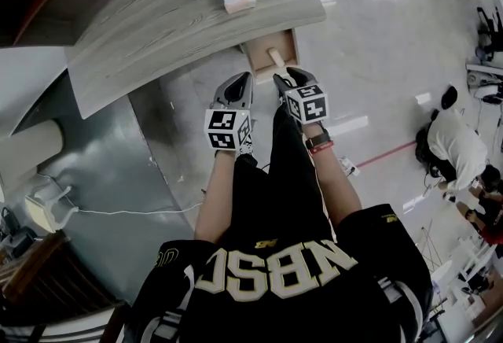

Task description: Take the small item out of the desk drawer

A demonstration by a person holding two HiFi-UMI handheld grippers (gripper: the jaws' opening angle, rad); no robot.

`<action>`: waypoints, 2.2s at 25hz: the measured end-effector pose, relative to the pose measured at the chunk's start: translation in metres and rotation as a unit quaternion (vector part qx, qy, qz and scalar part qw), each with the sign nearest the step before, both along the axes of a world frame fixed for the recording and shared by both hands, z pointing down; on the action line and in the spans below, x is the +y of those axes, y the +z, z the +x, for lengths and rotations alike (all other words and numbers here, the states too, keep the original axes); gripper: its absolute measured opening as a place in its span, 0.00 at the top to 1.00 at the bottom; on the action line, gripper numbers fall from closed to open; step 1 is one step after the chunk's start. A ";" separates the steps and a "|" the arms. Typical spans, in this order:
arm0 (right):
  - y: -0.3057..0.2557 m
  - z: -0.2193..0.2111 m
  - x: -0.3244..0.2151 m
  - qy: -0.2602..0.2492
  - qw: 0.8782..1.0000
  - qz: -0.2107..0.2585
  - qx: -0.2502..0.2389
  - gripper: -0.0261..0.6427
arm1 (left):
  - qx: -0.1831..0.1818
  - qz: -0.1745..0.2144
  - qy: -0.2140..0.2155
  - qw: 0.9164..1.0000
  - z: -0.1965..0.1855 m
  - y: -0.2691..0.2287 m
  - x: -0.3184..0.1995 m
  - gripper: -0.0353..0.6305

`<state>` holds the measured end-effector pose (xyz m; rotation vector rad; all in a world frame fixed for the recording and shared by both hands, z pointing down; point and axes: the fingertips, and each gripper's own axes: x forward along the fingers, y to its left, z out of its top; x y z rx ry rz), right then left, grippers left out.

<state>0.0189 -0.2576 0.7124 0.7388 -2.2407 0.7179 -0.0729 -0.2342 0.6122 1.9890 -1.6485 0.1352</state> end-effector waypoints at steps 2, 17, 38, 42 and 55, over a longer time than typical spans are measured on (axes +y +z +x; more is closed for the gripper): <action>0.010 0.001 -0.001 -0.004 1.000 -0.004 0.006 0.69 | 0.001 -0.005 0.001 1.000 0.001 0.006 0.000 0.93; 0.100 0.002 -0.013 -0.047 0.996 -0.024 0.066 0.63 | 0.013 -0.044 -0.007 0.999 0.004 0.057 0.001 0.93; 0.214 -0.008 -0.057 -0.042 0.991 -0.054 0.118 0.61 | 0.008 -0.083 -0.015 0.996 -0.008 0.127 -0.017 0.93; 0.216 -0.013 -0.062 -0.033 0.991 -0.057 0.113 0.61 | 0.012 -0.084 -0.022 0.996 -0.013 0.131 -0.017 0.93; 0.220 -0.007 -0.064 -0.046 0.986 -0.043 0.151 0.76 | 0.018 -0.088 -0.034 0.995 -0.022 0.135 -0.008 0.93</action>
